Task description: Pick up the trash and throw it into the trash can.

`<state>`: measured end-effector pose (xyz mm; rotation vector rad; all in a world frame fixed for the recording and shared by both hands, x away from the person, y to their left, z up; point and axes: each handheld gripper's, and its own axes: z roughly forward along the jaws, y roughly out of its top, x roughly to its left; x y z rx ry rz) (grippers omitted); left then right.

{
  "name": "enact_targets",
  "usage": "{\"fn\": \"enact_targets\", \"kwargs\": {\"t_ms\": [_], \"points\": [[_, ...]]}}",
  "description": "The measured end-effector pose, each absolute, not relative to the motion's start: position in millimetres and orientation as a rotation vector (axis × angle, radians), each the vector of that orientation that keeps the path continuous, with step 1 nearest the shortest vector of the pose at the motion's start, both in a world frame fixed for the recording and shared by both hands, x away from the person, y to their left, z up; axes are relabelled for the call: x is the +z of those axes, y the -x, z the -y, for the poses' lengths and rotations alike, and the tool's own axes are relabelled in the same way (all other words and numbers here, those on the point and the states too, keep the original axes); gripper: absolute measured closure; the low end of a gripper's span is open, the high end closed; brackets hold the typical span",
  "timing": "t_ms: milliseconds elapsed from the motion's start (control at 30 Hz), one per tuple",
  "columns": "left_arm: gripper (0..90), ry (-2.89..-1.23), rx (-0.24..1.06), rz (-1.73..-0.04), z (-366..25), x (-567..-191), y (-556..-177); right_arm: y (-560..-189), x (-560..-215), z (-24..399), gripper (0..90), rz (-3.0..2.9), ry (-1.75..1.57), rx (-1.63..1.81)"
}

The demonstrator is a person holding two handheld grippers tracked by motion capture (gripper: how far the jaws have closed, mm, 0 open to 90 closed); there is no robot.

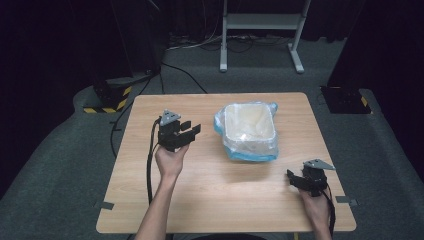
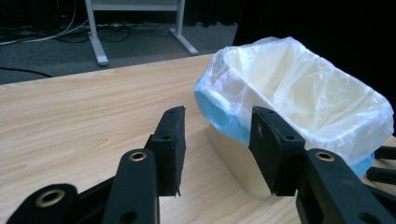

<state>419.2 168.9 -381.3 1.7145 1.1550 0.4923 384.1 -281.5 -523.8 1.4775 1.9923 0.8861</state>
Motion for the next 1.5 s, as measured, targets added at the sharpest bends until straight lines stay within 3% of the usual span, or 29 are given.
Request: {"fn": "enact_targets", "kwargs": {"t_ms": [1500], "points": [[55.6, -1.709, 0.530, -1.242, -200.4, -418.5, -377.6, -384.1, -523.8, 281.6, 29.8, -1.993, -1.476, 0.885]]}}
